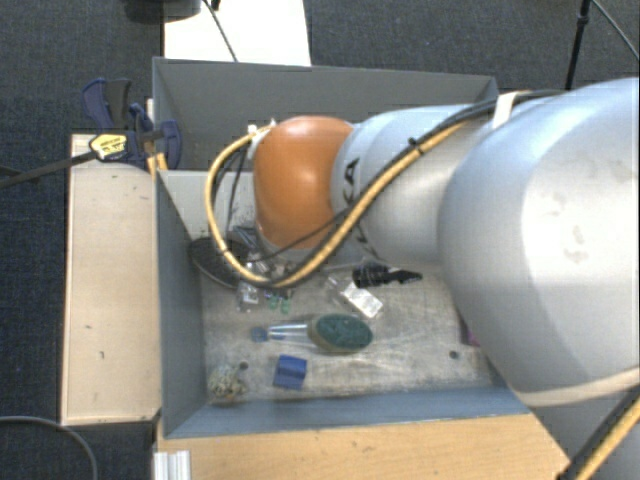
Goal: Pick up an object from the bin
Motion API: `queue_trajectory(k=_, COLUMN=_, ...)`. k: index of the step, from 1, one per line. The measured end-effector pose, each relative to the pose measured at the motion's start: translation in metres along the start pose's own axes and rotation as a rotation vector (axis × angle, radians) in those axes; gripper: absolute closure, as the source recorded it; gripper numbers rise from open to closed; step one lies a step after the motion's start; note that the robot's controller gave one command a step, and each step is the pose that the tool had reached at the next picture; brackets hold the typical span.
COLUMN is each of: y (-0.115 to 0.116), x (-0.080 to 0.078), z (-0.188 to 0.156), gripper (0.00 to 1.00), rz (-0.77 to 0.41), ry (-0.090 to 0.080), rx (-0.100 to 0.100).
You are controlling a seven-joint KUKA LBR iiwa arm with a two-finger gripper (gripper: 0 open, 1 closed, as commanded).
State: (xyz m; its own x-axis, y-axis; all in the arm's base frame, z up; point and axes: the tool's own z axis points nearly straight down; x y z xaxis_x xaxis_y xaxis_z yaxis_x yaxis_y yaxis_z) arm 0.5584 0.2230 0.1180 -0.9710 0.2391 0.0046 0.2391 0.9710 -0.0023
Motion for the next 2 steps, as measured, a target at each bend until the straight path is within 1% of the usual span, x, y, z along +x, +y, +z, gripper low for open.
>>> queue_trajectory(k=1, y=0.0, x=0.001, z=-0.003, gripper=0.0, rz=0.001, ry=0.005, rx=0.001)
queue_trajectory(k=2, y=-0.073, x=0.043, z=0.03, gripper=0.0, rz=0.061, ry=0.003, rx=0.003)
